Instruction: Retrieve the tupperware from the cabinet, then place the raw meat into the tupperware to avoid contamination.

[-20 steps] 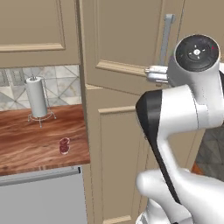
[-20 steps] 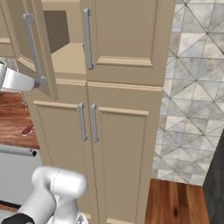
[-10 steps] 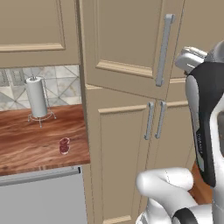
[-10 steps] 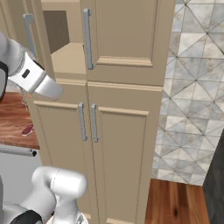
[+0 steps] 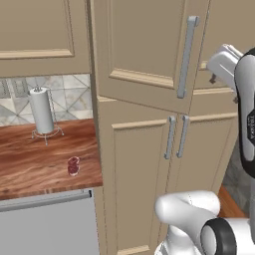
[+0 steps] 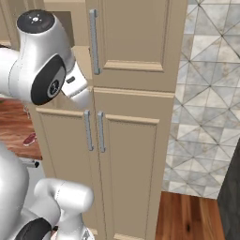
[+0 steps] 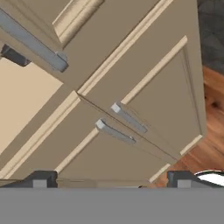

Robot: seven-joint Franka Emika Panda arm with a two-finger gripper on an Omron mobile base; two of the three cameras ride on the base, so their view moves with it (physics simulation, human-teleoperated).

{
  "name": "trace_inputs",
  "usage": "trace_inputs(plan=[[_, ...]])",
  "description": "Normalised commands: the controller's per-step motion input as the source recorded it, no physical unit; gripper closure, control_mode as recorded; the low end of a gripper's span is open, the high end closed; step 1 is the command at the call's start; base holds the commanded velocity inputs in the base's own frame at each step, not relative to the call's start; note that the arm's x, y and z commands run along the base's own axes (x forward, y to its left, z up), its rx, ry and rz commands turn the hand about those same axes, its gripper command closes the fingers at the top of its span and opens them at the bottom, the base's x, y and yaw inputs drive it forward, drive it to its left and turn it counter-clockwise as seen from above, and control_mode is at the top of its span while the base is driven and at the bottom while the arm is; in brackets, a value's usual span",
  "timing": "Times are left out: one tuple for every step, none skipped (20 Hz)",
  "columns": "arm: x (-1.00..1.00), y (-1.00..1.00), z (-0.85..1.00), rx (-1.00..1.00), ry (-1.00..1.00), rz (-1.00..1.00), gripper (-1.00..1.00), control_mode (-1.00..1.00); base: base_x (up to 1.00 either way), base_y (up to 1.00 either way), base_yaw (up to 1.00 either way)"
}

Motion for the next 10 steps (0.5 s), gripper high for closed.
trace_inputs(plan=[[0.57, -0.06, -0.18, 0.28, 0.15, 0.03, -1.00, -1.00, 0.00, 0.00, 0.00], [0.60, -0.02, -0.13, 0.27, 0.15, 0.00, -1.00, -1.00, 0.00, 0.00, 0.00], [0.59, 0.00, -0.06, 0.28, 0.11, 0.00, -1.00, -1.00, 0.00, 0.00, 0.00], [0.55, 0.00, 0.00, 0.31, 0.05, 0.00, -1.00, -1.00, 0.00, 0.00, 0.00], [0.53, -0.01, 0.00, 0.34, 0.03, 0.00, -1.00, -1.00, 0.00, 0.00, 0.00], [0.52, -0.01, 0.00, 0.34, 0.02, 0.00, -1.00, -1.00, 0.00, 0.00, 0.00], [0.53, 0.00, 0.00, 0.34, 0.02, 0.00, -1.00, -1.00, 0.00, 0.00, 0.00], [0.53, 0.00, 0.00, 0.34, 0.03, 0.00, -1.00, -1.00, 0.00, 0.00, 0.00], [0.53, 0.00, 0.00, 0.33, 0.04, 0.00, -1.00, -1.00, 0.00, 0.00, 0.00], [0.52, 0.00, 0.00, 0.32, 0.04, 0.00, -1.00, -1.00, 0.00, 0.00, 0.00]])
